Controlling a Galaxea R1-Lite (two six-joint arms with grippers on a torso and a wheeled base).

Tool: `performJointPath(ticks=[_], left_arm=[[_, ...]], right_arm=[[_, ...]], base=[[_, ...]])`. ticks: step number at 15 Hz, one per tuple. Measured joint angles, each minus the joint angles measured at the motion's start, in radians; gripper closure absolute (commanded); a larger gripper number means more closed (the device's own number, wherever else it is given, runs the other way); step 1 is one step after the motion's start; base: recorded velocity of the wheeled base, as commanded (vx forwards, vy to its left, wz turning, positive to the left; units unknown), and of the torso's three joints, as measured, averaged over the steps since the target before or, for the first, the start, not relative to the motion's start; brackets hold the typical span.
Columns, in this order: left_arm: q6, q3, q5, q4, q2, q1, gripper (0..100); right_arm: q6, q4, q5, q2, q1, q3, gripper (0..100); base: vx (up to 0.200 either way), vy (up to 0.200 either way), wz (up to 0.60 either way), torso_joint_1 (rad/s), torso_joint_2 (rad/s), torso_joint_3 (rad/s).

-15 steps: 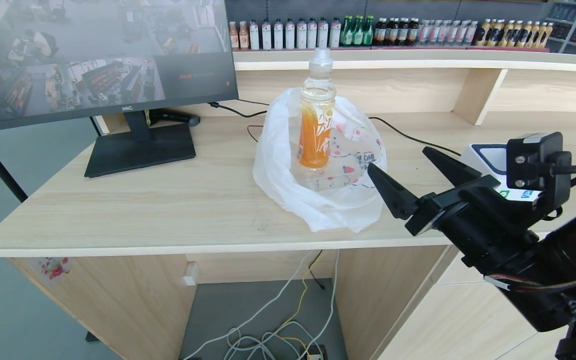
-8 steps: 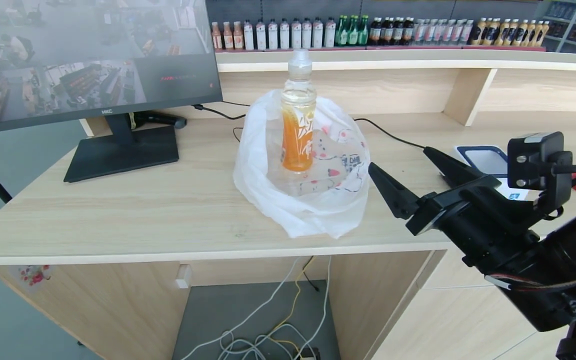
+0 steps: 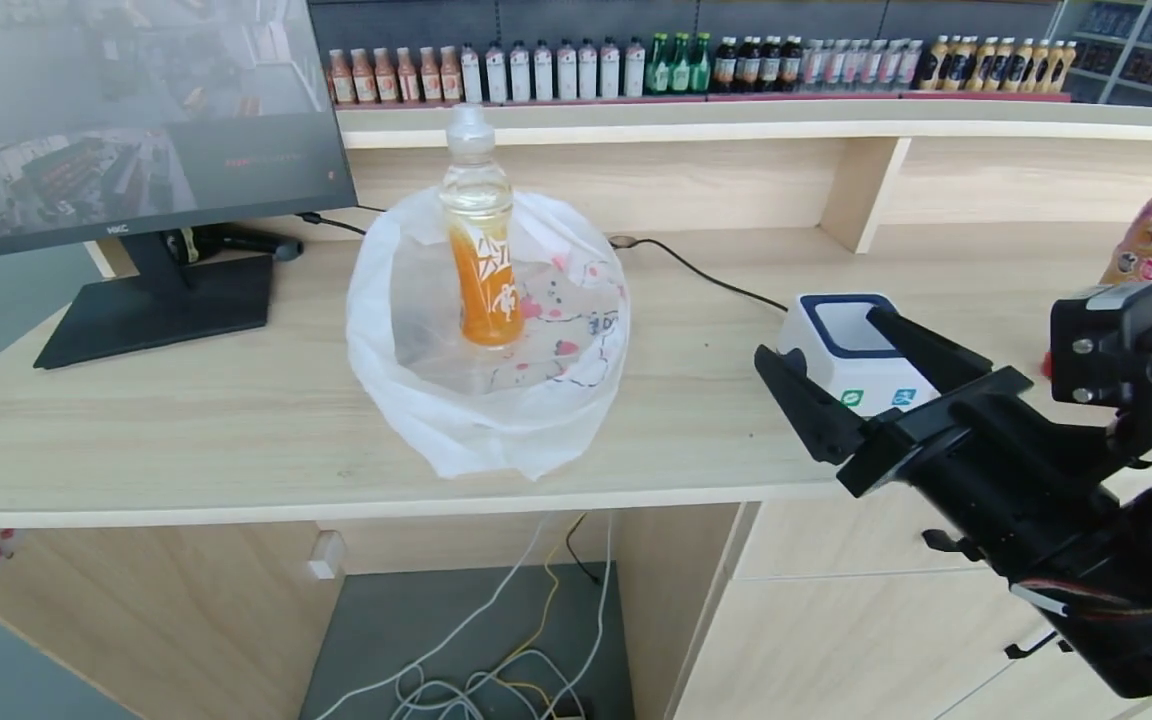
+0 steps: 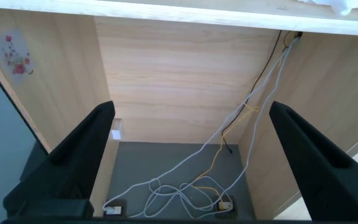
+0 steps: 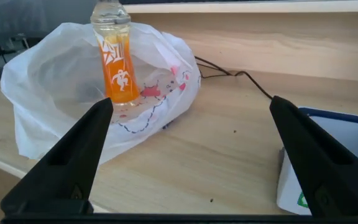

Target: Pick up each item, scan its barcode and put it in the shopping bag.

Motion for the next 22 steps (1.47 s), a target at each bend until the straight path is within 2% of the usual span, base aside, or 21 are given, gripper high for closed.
performJointPath(ticks=[6,21,22], left_arm=[[0.000,0.000,0.000,0.000,0.000,0.000,0],[0.000,0.000,0.000,0.000,0.000,0.000,0],[0.000,0.000,0.000,0.000,0.000,0.000,0]], right_arm=[[0.000,0.000,0.001,-0.076,-0.003,0.095,0],[0.001,0.000,0.000,-0.060,-0.009,0.093,0],[0.001,0.000,0.000,-0.057,-0.009,0.090,0]], base=[[0.000,-0.200,0.00,0.002,0.01,0.004],[0.000,-0.200,0.00,0.002,0.00,0.003],[0.000,0.000,0.00,0.000,0.00,0.000]])
